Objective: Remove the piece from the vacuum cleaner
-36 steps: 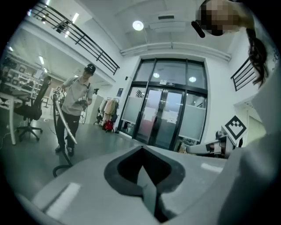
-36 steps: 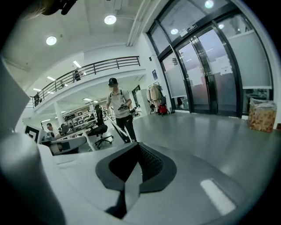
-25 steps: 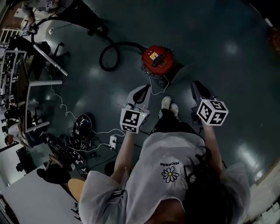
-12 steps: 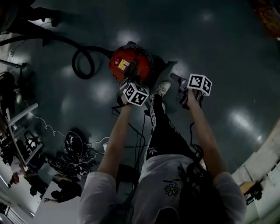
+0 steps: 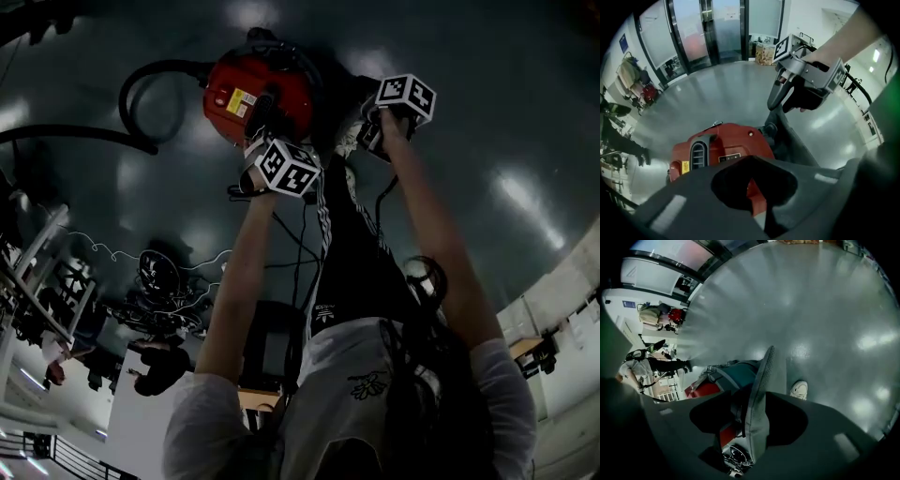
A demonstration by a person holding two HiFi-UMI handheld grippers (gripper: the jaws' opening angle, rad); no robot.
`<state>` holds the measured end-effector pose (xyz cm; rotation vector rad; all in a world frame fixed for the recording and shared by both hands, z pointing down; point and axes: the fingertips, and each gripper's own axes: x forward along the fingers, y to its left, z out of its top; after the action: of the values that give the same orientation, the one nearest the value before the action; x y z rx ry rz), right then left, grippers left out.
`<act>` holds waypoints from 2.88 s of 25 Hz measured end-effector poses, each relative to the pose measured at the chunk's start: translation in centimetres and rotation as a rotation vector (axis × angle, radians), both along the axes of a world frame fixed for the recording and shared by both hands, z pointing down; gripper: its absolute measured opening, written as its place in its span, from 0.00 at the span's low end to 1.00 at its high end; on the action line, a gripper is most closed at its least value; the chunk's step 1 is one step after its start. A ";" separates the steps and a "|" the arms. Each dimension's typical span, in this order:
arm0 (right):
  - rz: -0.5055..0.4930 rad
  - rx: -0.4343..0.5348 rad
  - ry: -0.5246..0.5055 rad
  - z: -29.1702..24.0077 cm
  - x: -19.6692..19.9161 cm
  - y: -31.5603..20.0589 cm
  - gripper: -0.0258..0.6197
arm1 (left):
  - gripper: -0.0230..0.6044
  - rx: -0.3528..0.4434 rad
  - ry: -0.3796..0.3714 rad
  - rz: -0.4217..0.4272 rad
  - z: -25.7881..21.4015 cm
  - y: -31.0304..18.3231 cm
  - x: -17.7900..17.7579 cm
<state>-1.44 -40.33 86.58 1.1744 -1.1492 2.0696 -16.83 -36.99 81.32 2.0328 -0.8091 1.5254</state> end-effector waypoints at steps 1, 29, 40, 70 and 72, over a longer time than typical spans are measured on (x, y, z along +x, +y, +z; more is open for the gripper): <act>-0.011 -0.004 0.010 0.4 -0.4 0.2 0.43 | 0.04 -0.009 0.005 -0.003 0.1 0.0 -0.1; -0.292 0.116 0.198 0.9 4.3 3.3 0.11 | 0.04 -0.064 0.036 -0.110 0.1 -0.2 -0.2; -0.198 0.117 0.311 0.3 15.7 8.4 0.11 | 0.04 -0.022 0.049 -0.162 0.2 -0.2 -0.5; -0.185 0.767 0.126 -31.8 4.8 8.4 0.11 | 0.04 0.343 0.548 -0.664 -27.9 4.3 5.0; -0.191 0.831 0.088 -35.3 3.6 8.7 0.12 | 0.04 0.395 0.566 -0.602 -31.3 5.0 5.3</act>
<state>2.16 -31.59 51.24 1.4002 -2.0764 1.3858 -11.57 -31.96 50.01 2.0465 -1.3769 0.4527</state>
